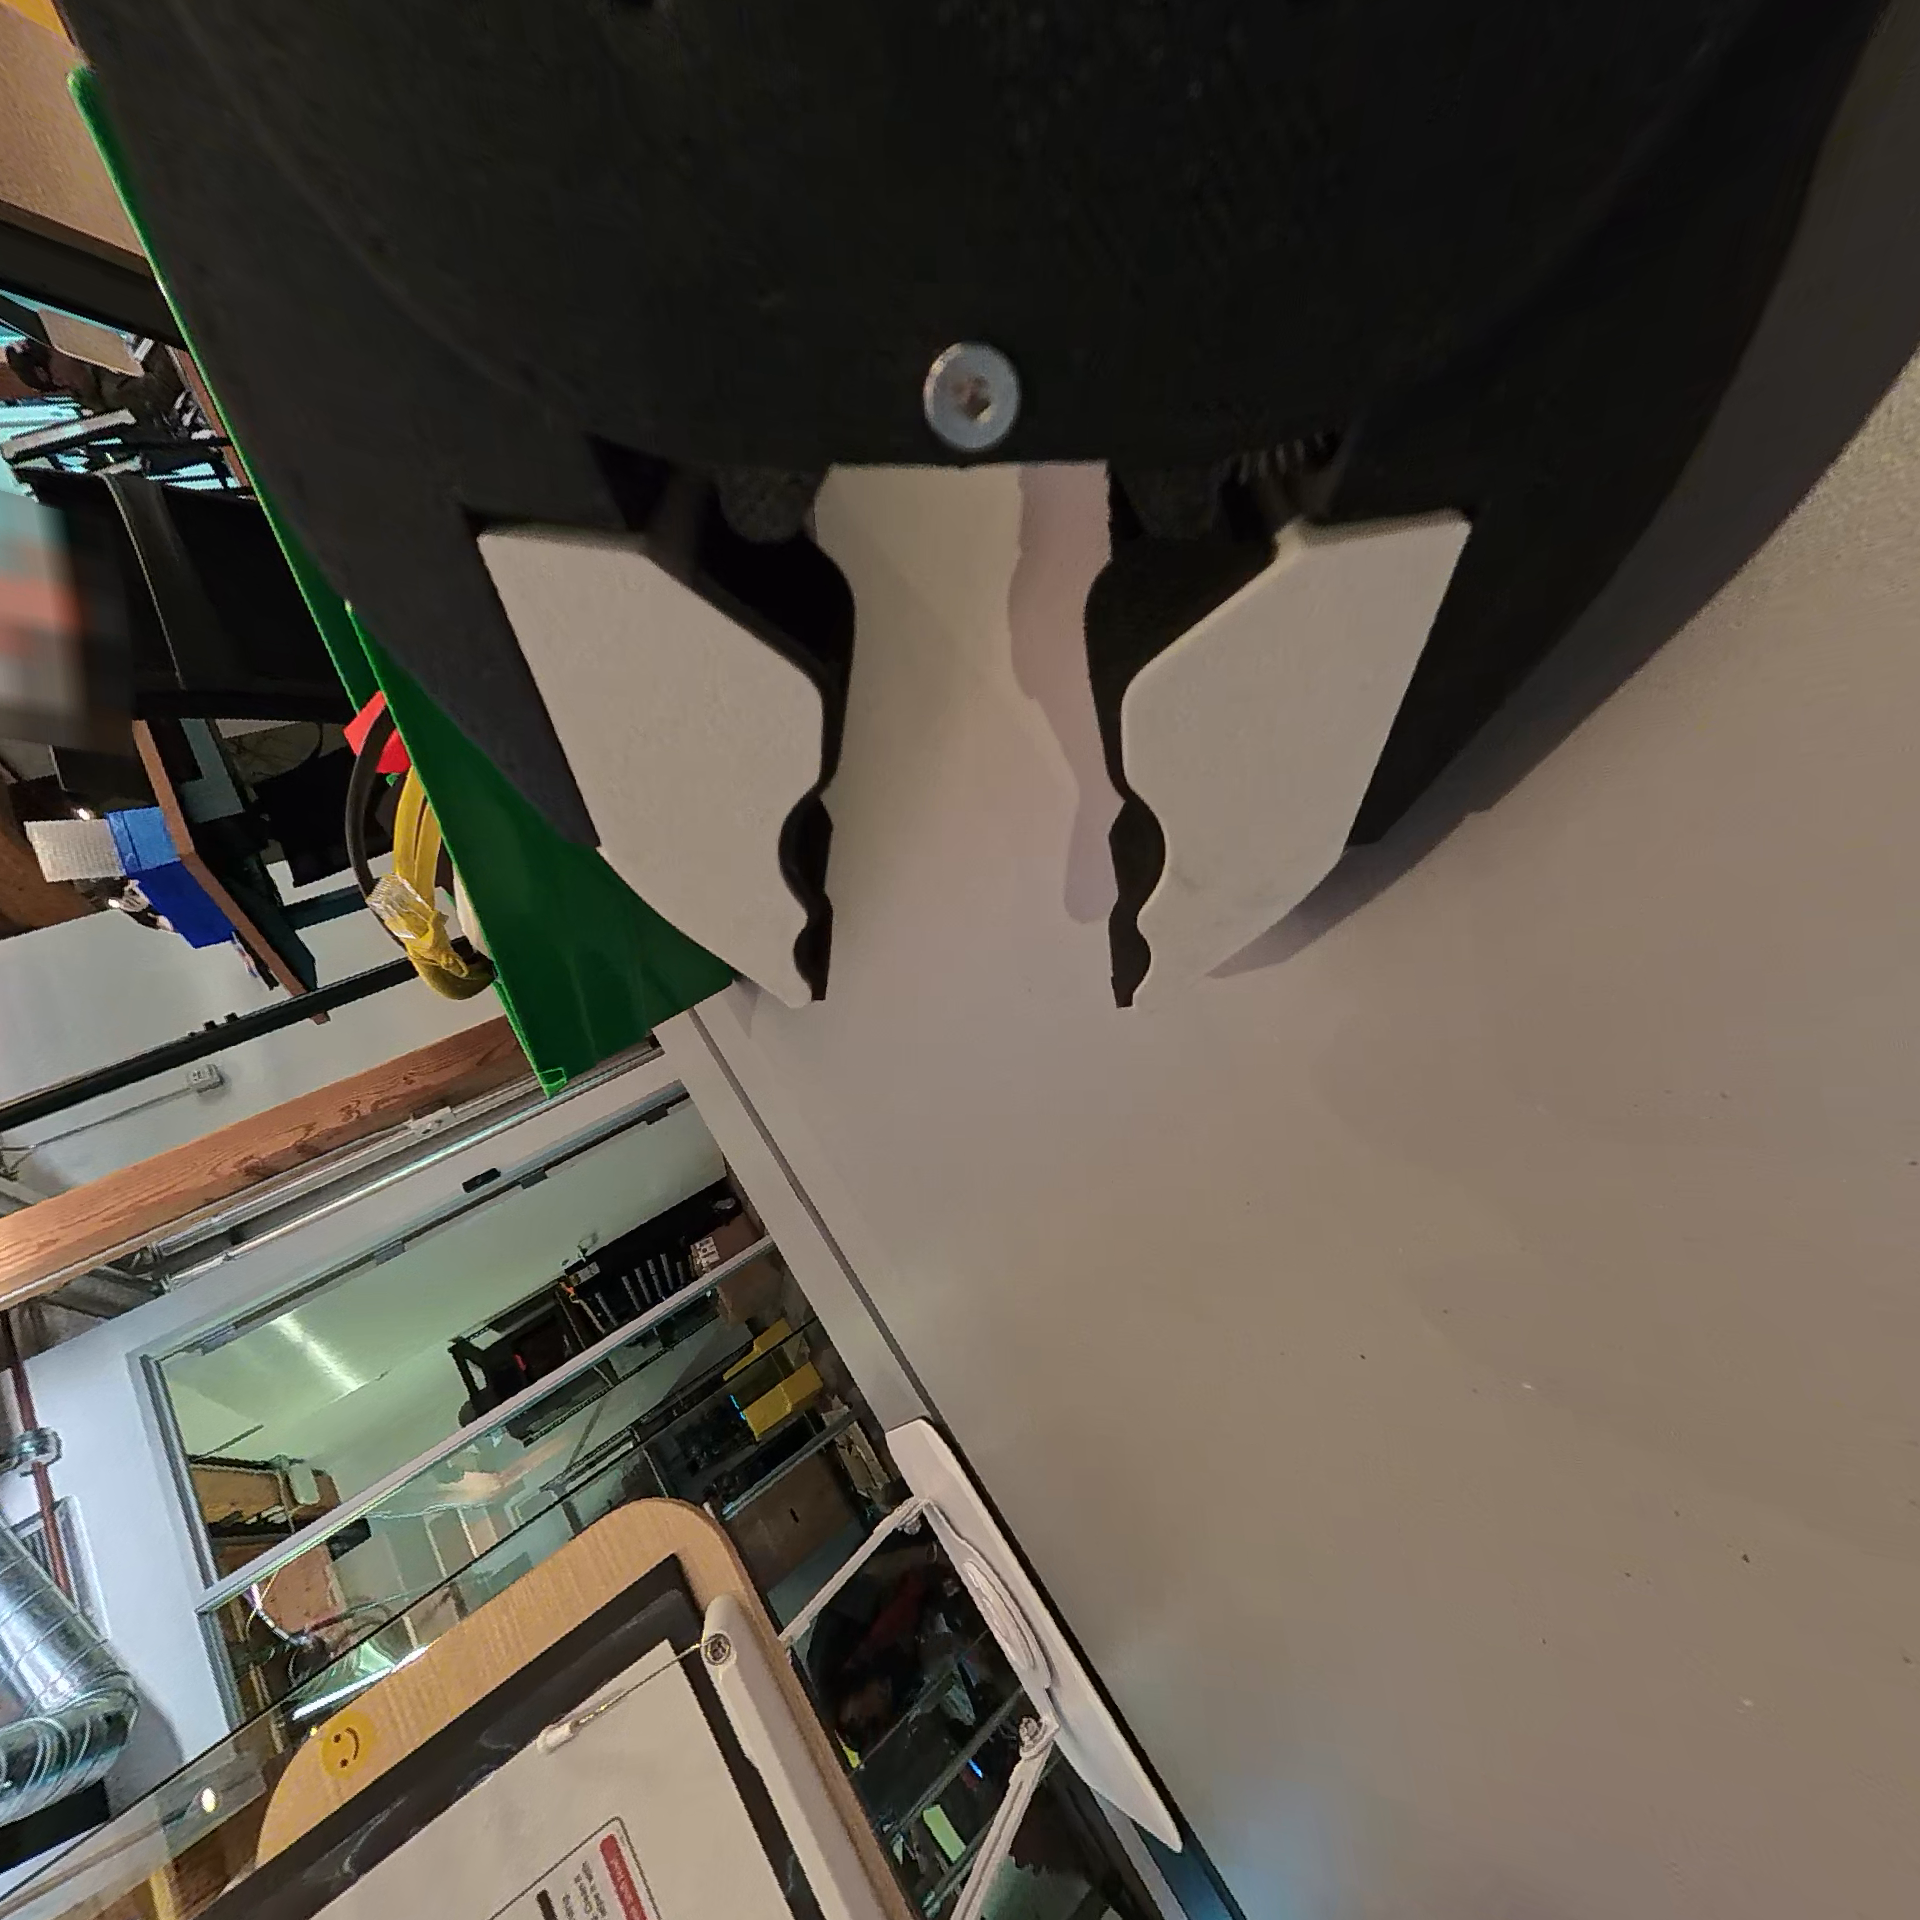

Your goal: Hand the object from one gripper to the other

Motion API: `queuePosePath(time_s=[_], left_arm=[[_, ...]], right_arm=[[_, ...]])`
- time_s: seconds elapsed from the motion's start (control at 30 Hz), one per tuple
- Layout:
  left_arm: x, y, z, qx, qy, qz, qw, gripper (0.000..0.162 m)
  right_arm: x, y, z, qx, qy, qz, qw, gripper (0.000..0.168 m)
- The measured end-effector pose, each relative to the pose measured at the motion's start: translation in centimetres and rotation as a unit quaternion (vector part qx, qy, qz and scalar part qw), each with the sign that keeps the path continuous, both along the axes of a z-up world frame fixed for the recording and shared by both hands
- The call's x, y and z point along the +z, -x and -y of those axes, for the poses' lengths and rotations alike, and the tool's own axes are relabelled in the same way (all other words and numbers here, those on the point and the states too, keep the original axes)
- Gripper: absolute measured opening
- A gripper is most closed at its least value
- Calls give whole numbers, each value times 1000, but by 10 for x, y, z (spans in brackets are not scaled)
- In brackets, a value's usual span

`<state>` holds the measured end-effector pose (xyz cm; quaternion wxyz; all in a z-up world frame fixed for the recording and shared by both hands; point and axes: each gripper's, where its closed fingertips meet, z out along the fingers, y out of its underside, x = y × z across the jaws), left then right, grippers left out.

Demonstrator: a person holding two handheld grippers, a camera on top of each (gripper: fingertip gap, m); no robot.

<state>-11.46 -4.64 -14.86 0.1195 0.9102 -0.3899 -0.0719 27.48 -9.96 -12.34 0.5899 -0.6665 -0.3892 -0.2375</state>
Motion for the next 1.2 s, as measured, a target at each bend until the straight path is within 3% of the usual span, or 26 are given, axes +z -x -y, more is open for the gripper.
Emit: queuePosePath(time_s=[0.17, 0.23, 0.4, 0.5, 0.57, 0.7, 0.83, 0.93, 0.97, 1.03, 1.07, 1.1, 1.17, 1.2], left_arm=[[58, -12, 7, 1, -105, 139, 985, 33], [74, -12, 6, 7, -150, 165, 975, 42], [83, -17, -15, 58, -227, 267, 935, 53], [90, -8, -51, 98, -373, 312, 868, 53], [98, -5, -56, 106, -451, 353, 813, 53], [100, -20, -49, 73, -518, 395, 755, 57], [121, -48, -33, 63, -529, 533, 657, 55], [154, -34, -28, 23, -604, 534, 591, 75], [161, -30, -25, -4, -626, 520, 581, 74], [150, -27, -19, -77, -623, 467, 622, 70], [136, -27, -17, -108, -600, 435, 663, 56], [118, -24, -18, -126, -569, 396, 710, 53], [88, -19, -20, -157, -500, 337, 782, 63], [76, -19, -16, -178, -459, 322, 809, 58]], right_arm=[[0, 4, 2, 12, -3, 2, 1000, 52], [1, 6, 3, 20, -4, 5, 1000, 53], [1, 12, 5, 35, -5, 10, 999, 53], [1, 14, 6, 40, -5, 9, 999, 53], [1, 13, 6, 39, -6, 12, 999, 54], [1, 12, 5, 35, -8, 14, 999, 54], [1, 13, 5, 36, -11, 17, 999, 53], [1, 13, 6, 37, -13, 18, 999, 53], [1, 14, 6, 37, -13, 19, 999, 53], [1, 14, 6, 39, -14, 22, 999, 53], [1, 15, 6, 41, -14, 22, 999, 52], [1, 15, 6, 41, -15, 21, 999, 52], [0, 16, 6, 42, -15, 22, 999, 51], [0, 16, 6, 41, -16, 23, 999, 50]])
